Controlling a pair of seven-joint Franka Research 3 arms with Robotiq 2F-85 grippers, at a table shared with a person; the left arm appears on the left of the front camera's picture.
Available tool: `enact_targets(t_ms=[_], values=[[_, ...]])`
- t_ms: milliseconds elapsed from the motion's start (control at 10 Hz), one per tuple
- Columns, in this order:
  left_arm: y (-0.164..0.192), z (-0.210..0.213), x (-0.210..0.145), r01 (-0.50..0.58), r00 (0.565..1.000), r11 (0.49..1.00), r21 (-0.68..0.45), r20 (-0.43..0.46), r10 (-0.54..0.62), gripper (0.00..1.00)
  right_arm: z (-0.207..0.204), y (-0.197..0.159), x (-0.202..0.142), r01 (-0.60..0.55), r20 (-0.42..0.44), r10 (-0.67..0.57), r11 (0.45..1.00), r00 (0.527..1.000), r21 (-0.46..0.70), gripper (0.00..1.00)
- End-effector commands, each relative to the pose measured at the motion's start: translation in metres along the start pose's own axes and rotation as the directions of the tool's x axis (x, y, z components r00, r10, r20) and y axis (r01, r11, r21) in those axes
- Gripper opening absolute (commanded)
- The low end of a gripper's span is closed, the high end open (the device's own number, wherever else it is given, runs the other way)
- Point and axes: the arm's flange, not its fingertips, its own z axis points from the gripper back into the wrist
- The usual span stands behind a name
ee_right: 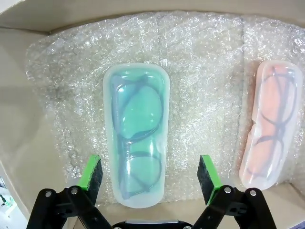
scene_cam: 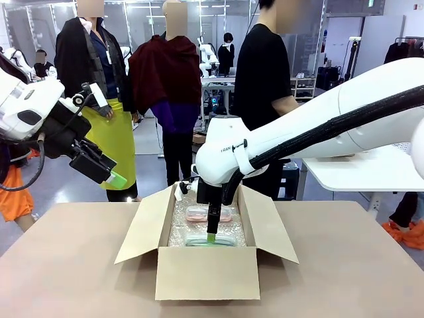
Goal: Pack the glasses set securely to prepare it for shipping.
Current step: Position the Package Box on the left side of the table.
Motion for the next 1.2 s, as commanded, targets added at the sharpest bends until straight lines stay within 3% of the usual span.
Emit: enact_targets(t_ms=[0,200,300,500,700,900,1000,1100], values=[[0.025,0.003,-0.006,-0.107,0.994,0.994,-0.022,0.01,0.108,1.0,0.033,0.012,-0.005,0.02,-0.014,-0.02,0.999,1.0,-0.03,1.0],[0.08,0.008,-0.022,-0.343,0.93,0.931,-0.123,0.098,0.355,1.0,0.102,0.025,-0.037,0.162,0.002,-0.162,0.986,0.987,-0.03,1.0],[0.108,0.007,-0.038,-0.445,0.881,0.879,-0.171,0.09,0.464,1.0,0.129,0.033,-0.05,0.22,0.028,-0.219,0.975,0.975,-0.031,1.0],[0.156,0.0,-0.072,-0.621,0.743,0.713,-0.325,0.046,0.668,1.0,0.174,0.053,-0.078,0.356,0.073,-0.351,0.93,0.934,-0.091,1.0],[0.205,-0.017,-0.107,-0.685,0.644,0.561,-0.465,-0.026,0.765,1.0,0.211,0.081,-0.114,0.524,0.203,-0.493,0.839,0.846,-0.147,1.0],[0.236,-0.038,-0.127,-0.686,0.573,0.486,-0.542,0.01,0.82,1.0,0.234,0.11,-0.156,0.671,0.362,-0.592,0.727,0.721,-0.148,1.0],[0.249,-0.051,-0.136,-0.699,0.56,0.462,-0.545,-0.017,0.828,1.0,0.242,0.124,-0.177,0.754,0.39,-0.659,0.634,0.643,-0.173,1.0],[0.26,-0.063,-0.147,-0.701,0.534,0.403,-0.588,-0.059,0.843,1.0,0.245,0.135,-0.2,0.808,0.437,-0.694,0.567,0.572,-0.158,1.0]])
